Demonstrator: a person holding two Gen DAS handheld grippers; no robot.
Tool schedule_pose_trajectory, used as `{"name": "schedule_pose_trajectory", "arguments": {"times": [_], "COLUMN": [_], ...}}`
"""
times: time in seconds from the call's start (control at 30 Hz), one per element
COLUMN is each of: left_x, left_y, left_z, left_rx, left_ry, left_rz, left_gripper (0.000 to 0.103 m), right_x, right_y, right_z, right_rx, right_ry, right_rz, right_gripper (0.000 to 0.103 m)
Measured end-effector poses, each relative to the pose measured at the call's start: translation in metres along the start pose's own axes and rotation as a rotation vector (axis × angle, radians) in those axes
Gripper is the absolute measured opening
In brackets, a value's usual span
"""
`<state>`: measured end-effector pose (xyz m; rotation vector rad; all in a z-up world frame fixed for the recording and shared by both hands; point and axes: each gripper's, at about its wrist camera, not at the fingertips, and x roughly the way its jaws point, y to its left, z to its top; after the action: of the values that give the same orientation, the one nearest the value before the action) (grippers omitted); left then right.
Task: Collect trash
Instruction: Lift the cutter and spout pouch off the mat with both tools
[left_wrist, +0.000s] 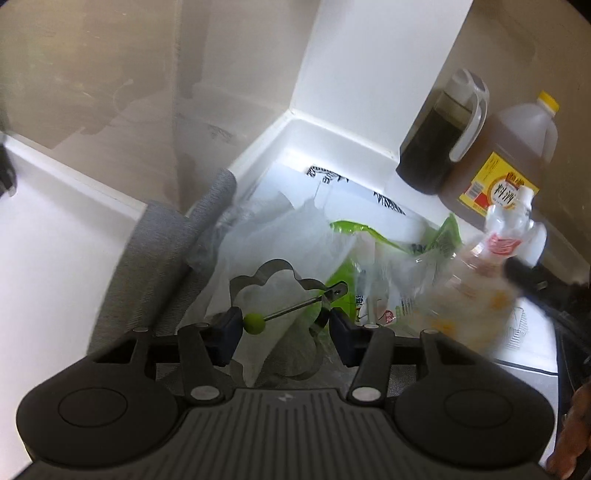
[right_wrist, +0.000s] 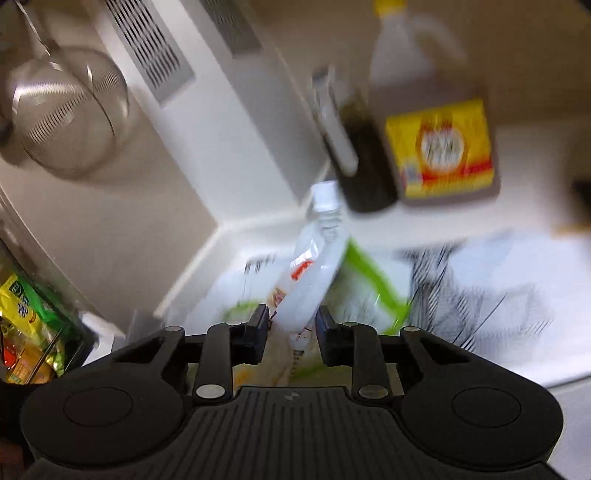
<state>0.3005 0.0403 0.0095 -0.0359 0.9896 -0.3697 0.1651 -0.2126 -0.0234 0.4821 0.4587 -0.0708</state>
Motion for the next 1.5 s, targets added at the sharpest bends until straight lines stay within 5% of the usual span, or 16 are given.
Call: {"name": "schedule_pose_trajectory", "arguments": {"times": [0.33,0.63,1.07,1.5], "left_x": [-0.02,-0.067,-0.143,-0.171], "left_y": [-0.001,0.001,0.008,0.027], "left_z": [-0.007,-0.02,-0.089,-0.131], "left_rx": [0.038,0.036,0.028,-0.054], "left_ry": [-0.039,-0.124,-0.142,-0.158], "left_rz": [-0.009,-0.026,0.011,0.044], "left_gripper": [0.057,0.057,0.057,0.057], "right_x": [-0.01,-0.037,-0.081,-0.092], "right_y": [-0.016,0.002,0.015,0.027], "right_z": [-0.007,-0.004,-0.001,-0.022], "right_rx": [-0.041,-0.14,-0.211,-0.241], "right_ry": [0.055,-0.007,-0.01,0.021], "right_rz": [-0.049,0.01,0.083,0.097], "right_gripper": [0.029,0.029,0.029,0.028]}}
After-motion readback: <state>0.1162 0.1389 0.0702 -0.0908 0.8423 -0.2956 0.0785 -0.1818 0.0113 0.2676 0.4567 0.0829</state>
